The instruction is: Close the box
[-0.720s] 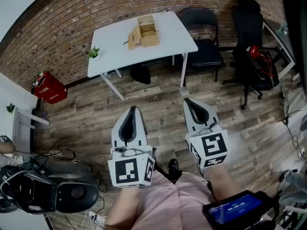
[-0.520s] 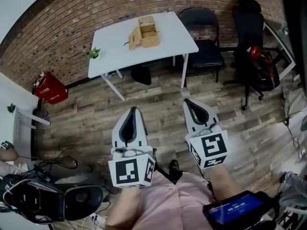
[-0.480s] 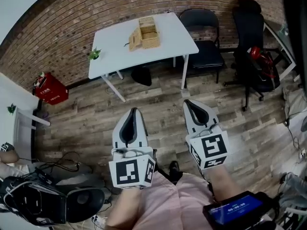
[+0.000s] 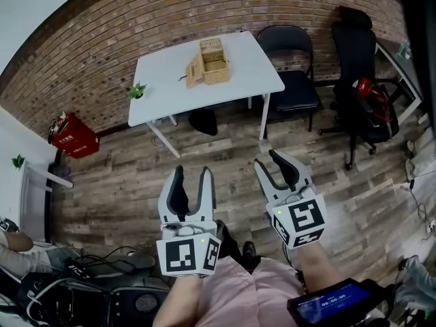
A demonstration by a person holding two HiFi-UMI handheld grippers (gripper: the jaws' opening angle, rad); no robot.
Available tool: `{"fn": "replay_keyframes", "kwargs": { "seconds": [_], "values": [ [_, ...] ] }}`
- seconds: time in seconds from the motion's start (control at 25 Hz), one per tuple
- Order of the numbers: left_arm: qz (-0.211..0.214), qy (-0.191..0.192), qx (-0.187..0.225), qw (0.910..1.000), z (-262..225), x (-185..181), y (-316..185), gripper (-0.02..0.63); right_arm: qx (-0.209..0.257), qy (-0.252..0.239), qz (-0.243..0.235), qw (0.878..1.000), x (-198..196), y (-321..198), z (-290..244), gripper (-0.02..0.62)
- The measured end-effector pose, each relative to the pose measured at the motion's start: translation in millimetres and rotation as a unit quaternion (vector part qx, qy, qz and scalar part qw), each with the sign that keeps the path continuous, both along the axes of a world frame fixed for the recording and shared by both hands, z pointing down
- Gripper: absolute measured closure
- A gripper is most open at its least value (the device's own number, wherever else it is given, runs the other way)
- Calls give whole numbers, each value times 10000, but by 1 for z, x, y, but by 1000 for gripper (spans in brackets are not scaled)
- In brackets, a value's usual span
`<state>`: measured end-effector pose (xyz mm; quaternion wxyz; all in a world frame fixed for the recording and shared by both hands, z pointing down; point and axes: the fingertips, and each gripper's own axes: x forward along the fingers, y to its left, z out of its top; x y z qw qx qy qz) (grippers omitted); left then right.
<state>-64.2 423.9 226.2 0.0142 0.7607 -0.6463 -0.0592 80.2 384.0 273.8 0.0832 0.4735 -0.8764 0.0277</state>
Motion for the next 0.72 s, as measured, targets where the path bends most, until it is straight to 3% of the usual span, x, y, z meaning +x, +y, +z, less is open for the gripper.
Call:
{"fn": "replay_keyframes", "kwargs": {
  "seconds": [0.32,0.72],
  "values": [
    [-34,88,-228,9997,23,-18,-51,400,-45,81,42,9999,-10,-54,12,443],
    [193,188,-408,9988,40,-48,-185,400,-269,269,253,9990,-38,-174,35,449]
  ]
}}
